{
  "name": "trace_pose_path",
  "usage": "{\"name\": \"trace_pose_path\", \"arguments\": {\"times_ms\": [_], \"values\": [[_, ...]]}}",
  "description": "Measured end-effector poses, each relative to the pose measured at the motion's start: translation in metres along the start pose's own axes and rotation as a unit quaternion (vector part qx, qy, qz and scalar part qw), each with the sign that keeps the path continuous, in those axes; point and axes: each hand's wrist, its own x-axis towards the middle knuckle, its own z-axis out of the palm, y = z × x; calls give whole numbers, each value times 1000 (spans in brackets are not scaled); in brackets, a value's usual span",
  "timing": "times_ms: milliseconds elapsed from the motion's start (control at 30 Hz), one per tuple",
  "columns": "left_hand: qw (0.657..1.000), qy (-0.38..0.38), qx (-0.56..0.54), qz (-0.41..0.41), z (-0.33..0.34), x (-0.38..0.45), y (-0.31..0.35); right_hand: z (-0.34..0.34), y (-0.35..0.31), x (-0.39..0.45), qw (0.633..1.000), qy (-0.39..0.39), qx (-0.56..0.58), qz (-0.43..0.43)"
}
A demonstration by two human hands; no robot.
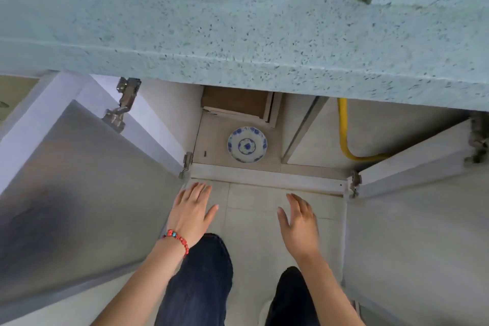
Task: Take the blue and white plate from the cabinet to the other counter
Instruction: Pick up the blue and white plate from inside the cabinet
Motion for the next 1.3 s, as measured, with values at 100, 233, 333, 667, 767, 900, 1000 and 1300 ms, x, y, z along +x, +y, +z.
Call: {"name": "trace_pose_path", "arguments": {"times_ms": [100,233,333,667,767,900,1000,1300], "values": [[1000,0,6,12,33,43,-18,31,16,48,1000,15,-10,-17],[999,28,12,32,75,102,-39,74,40,110,998,36,-14,-53],[999,35,11,37,104,143,-50,103,58,151,997,33,-36,-65],[994,88,-40,45,207,259,-77,171,98,263,986,67,-70,-136],[991,99,-87,37,224,285,-81,187,100,291,985,58,-82,-141],[983,123,-132,29,242,313,-85,211,98,326,994,43,-62,-85],[977,118,-177,8,254,331,-87,225,99,345,997,36,-48,-41],[910,100,-392,-88,259,366,-75,240,103,372,993,57,101,4]]}}
